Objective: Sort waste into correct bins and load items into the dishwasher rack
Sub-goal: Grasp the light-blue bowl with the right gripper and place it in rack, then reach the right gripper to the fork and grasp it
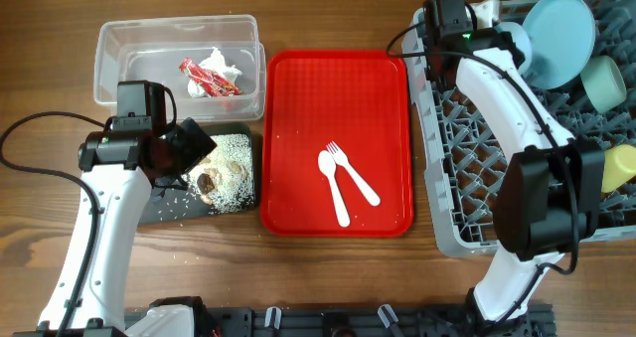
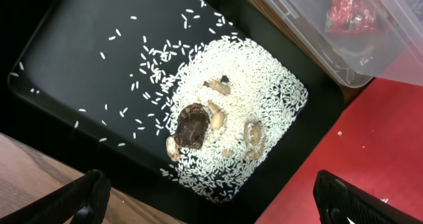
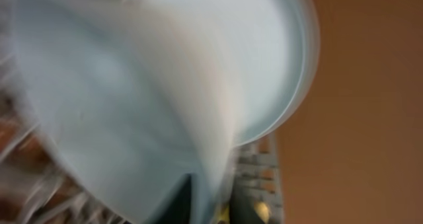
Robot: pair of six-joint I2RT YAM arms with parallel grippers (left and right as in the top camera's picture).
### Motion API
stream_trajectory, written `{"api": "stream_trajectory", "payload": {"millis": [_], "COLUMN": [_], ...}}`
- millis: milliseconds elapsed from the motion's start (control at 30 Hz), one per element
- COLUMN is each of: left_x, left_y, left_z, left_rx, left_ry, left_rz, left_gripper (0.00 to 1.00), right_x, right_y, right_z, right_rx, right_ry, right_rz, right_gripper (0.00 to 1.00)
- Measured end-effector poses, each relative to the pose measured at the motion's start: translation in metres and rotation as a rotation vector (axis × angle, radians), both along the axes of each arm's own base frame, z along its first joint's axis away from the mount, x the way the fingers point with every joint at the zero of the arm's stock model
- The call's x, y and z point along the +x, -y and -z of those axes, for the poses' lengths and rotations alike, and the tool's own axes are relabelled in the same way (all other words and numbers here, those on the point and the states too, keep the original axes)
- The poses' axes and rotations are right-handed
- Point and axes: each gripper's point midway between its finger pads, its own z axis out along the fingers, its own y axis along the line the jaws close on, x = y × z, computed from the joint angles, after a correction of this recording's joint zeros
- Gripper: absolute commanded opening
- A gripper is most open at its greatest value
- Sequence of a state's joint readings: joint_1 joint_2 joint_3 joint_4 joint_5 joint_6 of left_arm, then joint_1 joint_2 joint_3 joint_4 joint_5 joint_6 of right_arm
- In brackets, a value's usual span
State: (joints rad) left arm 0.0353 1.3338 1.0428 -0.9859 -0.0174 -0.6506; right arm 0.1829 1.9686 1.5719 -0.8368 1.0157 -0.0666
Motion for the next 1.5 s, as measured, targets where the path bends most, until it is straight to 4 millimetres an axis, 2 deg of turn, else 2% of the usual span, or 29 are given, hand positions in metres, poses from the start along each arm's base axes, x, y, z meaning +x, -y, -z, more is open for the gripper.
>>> {"api": "stream_trajectory", "payload": {"millis": [100, 167, 233, 333, 400, 467, 533, 667, 767, 900, 1033, 1100, 1333, 1433, 1500], "left_x": [0.000, 0.000, 0.000, 0.000, 0.000, 0.000, 0.000, 0.000, 0.000, 0.000, 0.000, 0.000, 0.000, 0.000, 0.000], "left_y": [0.000, 0.000, 0.000, 0.000, 0.000, 0.000, 0.000, 0.000, 0.000, 0.000, 0.000, 0.000, 0.000, 0.001, 0.001], "left_z": [0.000, 0.000, 0.000, 0.000, 0.000, 0.000, 0.000, 0.000, 0.000, 0.000, 0.000, 0.000, 0.000, 0.000, 0.000], "left_rx": [0.000, 0.000, 0.000, 0.000, 0.000, 0.000, 0.000, 0.000, 0.000, 0.000, 0.000, 0.000, -0.001, -0.003, -0.004], "left_ry": [-0.001, -0.001, -0.001, -0.001, 0.000, -0.001, -0.001, 0.000, -0.001, -0.001, -0.001, -0.001, -0.001, -0.001, -0.001], "left_rz": [0.000, 0.000, 0.000, 0.000, 0.000, 0.000, 0.000, 0.000, 0.000, 0.000, 0.000, 0.000, 0.000, 0.001, 0.000], "left_gripper": [1.00, 1.00, 1.00, 1.00, 1.00, 1.00, 1.00, 1.00, 1.00, 1.00, 1.00, 1.00, 1.00, 1.00, 1.00], "right_x": [0.000, -0.001, -0.002, -0.011, -0.023, -0.035, -0.045, -0.069, -0.094, -0.129, -0.158, -0.163, -0.154, -0.150, -0.150], "right_y": [-0.020, -0.033, -0.050, -0.080, -0.107, -0.132, -0.153, -0.199, -0.231, -0.260, -0.273, -0.277, -0.282, -0.282, -0.281], "right_z": [0.015, 0.011, -0.006, -0.046, -0.067, -0.075, -0.071, -0.037, -0.003, 0.047, 0.095, 0.108, 0.152, 0.161, 0.162], "right_rx": [0.155, 0.246, 0.359, 0.562, 0.737, 0.879, 0.976, 1.108, 1.141, 1.124, 1.044, 1.020, 0.976, 0.966, 0.961], "right_ry": [-0.012, 0.004, 0.051, 0.143, 0.170, 0.150, 0.098, -0.072, -0.216, -0.403, -0.545, -0.571, -0.581, -0.579, -0.574], "right_rz": [-0.052, -0.089, -0.139, -0.250, -0.336, -0.397, -0.428, -0.468, -0.492, -0.495, -0.487, -0.491, -0.475, -0.462, -0.451], "right_gripper": [0.67, 0.70, 0.70, 0.70, 0.70, 0.69, 0.68, 0.64, 0.60, 0.61, 0.61, 0.59, 0.53, 0.28, 0.20]}}
